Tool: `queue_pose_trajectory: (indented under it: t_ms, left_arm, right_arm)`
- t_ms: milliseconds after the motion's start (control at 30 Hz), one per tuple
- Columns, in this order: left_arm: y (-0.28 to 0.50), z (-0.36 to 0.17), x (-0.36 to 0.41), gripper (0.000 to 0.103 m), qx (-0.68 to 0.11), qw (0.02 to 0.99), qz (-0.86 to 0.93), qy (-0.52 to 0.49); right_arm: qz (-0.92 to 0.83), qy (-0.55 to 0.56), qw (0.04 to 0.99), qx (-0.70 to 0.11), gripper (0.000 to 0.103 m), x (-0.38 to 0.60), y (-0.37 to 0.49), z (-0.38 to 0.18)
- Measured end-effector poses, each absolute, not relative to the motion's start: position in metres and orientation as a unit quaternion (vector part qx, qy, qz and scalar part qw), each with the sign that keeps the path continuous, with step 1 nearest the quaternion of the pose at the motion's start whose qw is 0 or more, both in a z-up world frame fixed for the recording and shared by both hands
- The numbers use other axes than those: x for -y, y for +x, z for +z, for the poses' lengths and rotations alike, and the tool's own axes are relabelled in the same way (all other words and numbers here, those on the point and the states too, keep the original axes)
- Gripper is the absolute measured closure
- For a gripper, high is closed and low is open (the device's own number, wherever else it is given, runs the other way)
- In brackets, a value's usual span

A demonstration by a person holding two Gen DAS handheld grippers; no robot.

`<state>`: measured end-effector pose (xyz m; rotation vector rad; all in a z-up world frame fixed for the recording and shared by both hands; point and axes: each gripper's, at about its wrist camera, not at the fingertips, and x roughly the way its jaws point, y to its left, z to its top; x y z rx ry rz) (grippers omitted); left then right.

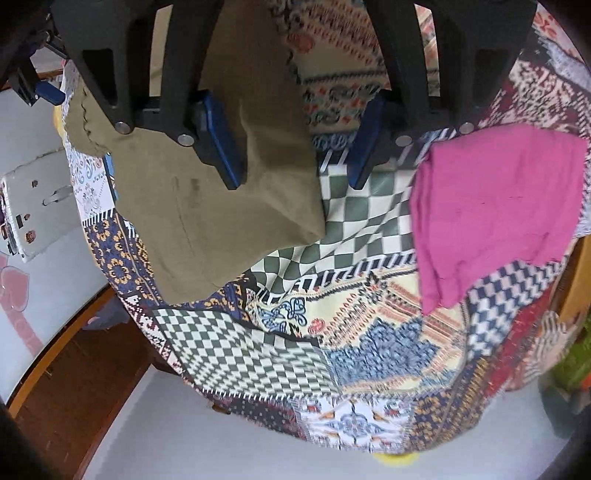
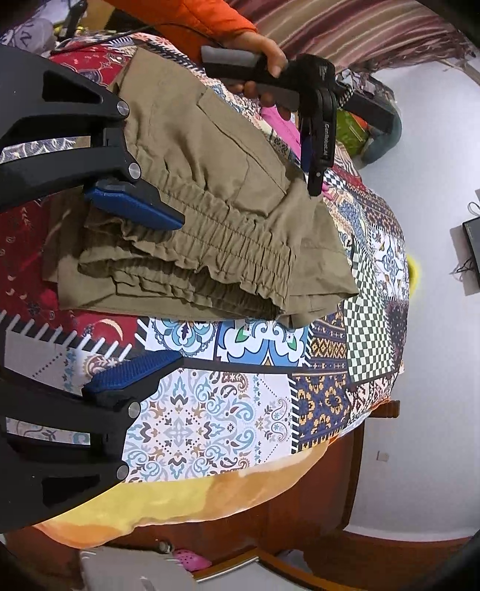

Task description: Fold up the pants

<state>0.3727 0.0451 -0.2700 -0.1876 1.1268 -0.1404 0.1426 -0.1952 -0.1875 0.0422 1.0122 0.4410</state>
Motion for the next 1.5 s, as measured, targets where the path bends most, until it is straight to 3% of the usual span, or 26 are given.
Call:
queue_pose_trajectory:
  t_ms: [100,200,267,333,433,867,1500]
  left_arm:
    - [0.383,-0.280,-0.040,0.052,-0.541,0.832,-0.083,-0.094]
    - [0.388,-0.281,-0.032,0.069,-0.535,0.838,-0.079,-0.072]
    - [0.389,-0.281,-0.032,0.075,-0.533,0.839,-0.077,-0.072]
    - [0.390,-0.281,-0.033,0.091,-0.531,0.841,-0.073,-0.073]
    - [0.386,-0.279,-0.038,0.096,-0.530,0.840,-0.081,-0.078]
    - [0.320,-0.245,-0.084,0.098,-0.511,0.857,-0.022,-0.065]
    - [0.148,-0.224,-0.108,0.098,-0.510,0.854,-0.020,-0.100]
  right_arm:
    - [0.207,0.023,0.849,-0.485,0.040,0.195,0.146,-0.188]
    - [0.203,0.022,0.852,-0.482,0.040,0.196,0.149,-0.188]
    - [0.199,0.023,0.853,-0.482,0.040,0.198,0.151,-0.188]
    - [0.195,0.026,0.854,-0.481,0.040,0.200,0.151,-0.188]
    - [0.194,0.033,0.854,-0.482,0.040,0.202,0.151,-0.187]
    - [0.184,0.022,0.870,-0.457,0.039,0.206,0.137,-0.163]
    - [0.227,-0.034,0.860,-0.455,0.039,0.165,0.115,-0.159]
